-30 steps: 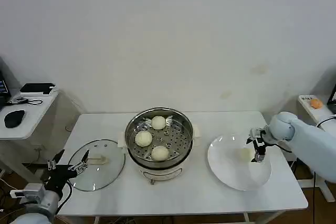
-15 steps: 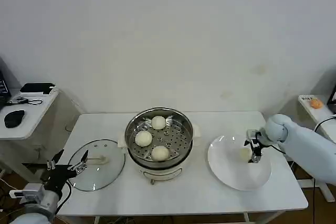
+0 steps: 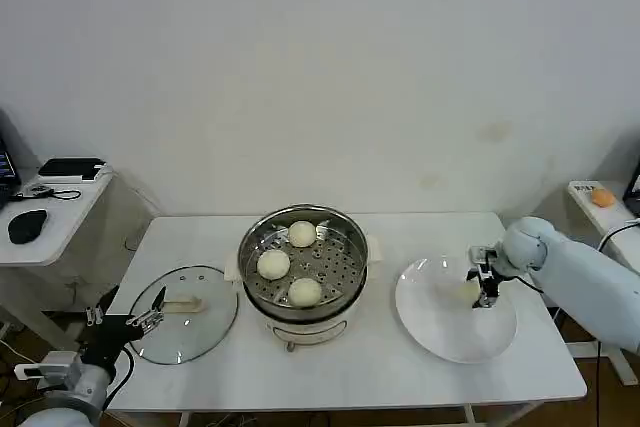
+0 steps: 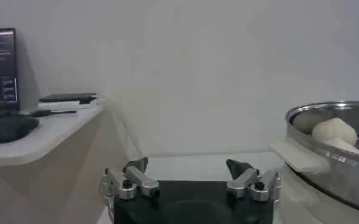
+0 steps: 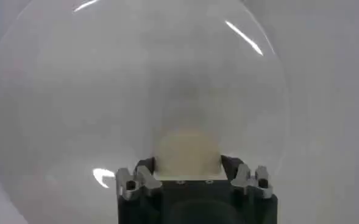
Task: Take steamed baozi put them in steamer then cover it.
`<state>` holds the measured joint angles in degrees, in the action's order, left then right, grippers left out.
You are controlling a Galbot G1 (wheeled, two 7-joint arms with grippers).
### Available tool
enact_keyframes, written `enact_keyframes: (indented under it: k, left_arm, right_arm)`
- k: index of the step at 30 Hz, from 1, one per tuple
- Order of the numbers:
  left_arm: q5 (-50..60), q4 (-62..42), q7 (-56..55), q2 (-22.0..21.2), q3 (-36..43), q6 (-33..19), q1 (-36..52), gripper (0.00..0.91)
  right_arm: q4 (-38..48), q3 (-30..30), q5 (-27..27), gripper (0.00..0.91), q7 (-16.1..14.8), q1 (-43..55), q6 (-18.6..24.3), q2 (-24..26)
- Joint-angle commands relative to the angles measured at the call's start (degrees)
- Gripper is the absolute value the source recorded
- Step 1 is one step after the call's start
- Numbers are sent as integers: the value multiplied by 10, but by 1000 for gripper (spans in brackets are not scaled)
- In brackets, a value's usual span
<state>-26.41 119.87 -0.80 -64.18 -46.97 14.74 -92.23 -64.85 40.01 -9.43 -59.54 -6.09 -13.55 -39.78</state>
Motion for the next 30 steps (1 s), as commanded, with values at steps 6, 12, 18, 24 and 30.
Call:
enact_keyframes:
  k: [6,12,18,24,30]
  left_arm:
    - [-2,7,0,0,0,1,0,907]
    - [-3,4,0,0,1,0,2,907]
    - [-6,4,0,2,1,0,5,907]
    - [-6,5,0,3,5,1,8,907]
    - [-6,7,1,1,6,0,11,907]
  right_arm:
    - [-88,88,79,715,-24,153,-29,45]
    - [-138,160,159,715,-13,269,-56,33]
    - [-180,249,244,715,7,392,-96,-9]
    - [-204,301,338,715,38,454,-149,-73]
    - [-224,325,442,715,99,459,-206,-127]
